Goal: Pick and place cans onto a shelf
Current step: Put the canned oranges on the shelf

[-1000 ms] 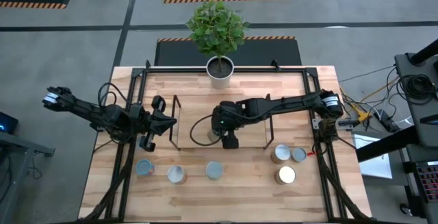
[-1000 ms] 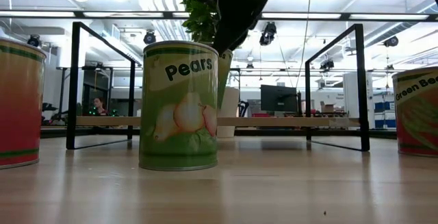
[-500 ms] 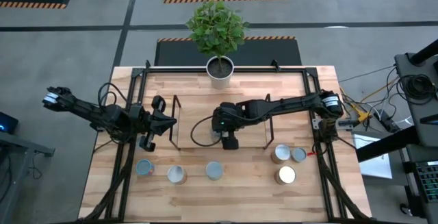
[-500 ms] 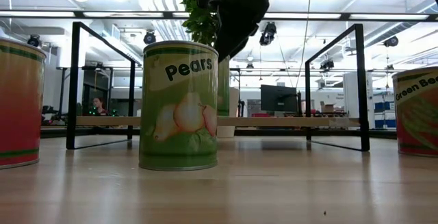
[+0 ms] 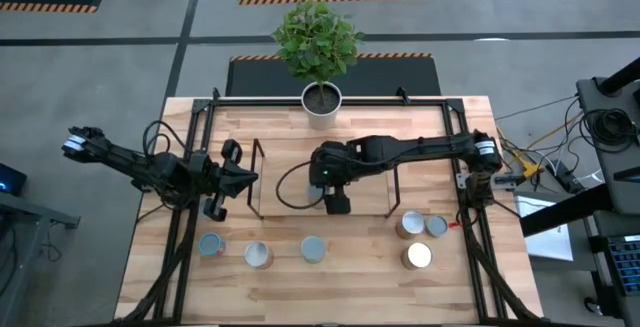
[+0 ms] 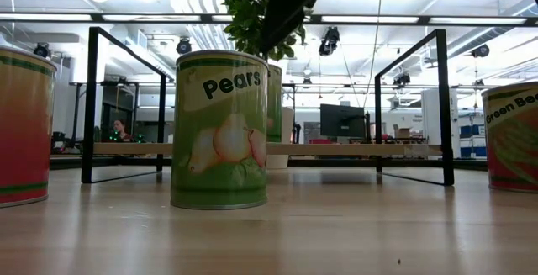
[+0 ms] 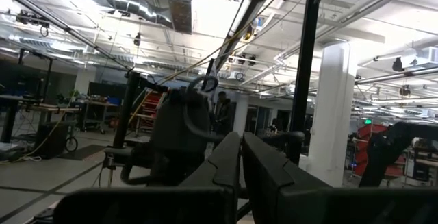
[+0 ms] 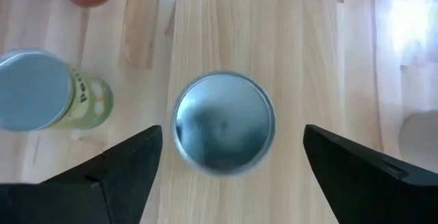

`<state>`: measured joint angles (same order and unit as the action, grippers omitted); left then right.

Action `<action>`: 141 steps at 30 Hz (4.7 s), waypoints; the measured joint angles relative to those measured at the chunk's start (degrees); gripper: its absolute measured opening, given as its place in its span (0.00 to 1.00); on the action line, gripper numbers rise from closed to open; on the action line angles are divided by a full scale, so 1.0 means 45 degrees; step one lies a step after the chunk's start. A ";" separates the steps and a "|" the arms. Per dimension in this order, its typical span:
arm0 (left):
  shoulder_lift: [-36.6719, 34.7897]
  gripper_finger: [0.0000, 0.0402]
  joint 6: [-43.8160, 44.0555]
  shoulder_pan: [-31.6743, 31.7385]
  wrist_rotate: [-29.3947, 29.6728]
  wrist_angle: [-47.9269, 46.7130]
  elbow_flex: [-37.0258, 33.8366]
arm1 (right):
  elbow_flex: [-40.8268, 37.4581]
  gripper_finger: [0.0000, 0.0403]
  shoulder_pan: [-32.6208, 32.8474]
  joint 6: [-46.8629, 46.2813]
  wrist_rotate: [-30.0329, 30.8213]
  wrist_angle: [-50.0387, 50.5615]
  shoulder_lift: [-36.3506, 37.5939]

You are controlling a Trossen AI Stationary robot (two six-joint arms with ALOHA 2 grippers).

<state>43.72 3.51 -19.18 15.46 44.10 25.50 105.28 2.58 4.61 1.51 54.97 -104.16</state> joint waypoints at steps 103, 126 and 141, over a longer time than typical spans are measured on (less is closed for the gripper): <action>0.5329 0.00 0.2599 -0.0486 0.0462 -1.2013 0.7276 | -1.4648 0.02 0.3209 0.4623 0.3522 -1.9010 0.7787; 1.3723 0.00 0.4241 0.0213 0.0447 -2.7821 1.8220 | -1.6667 0.02 0.3145 0.6059 0.2566 -1.9222 1.0656; 1.3367 0.00 0.4122 0.1107 0.1388 -2.7759 1.5953 | -1.6667 0.02 0.3141 0.6209 0.2668 -1.8925 1.0807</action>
<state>103.88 22.06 -14.20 21.71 -80.82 97.29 30.28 16.71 32.55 13.52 -30.20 -55.53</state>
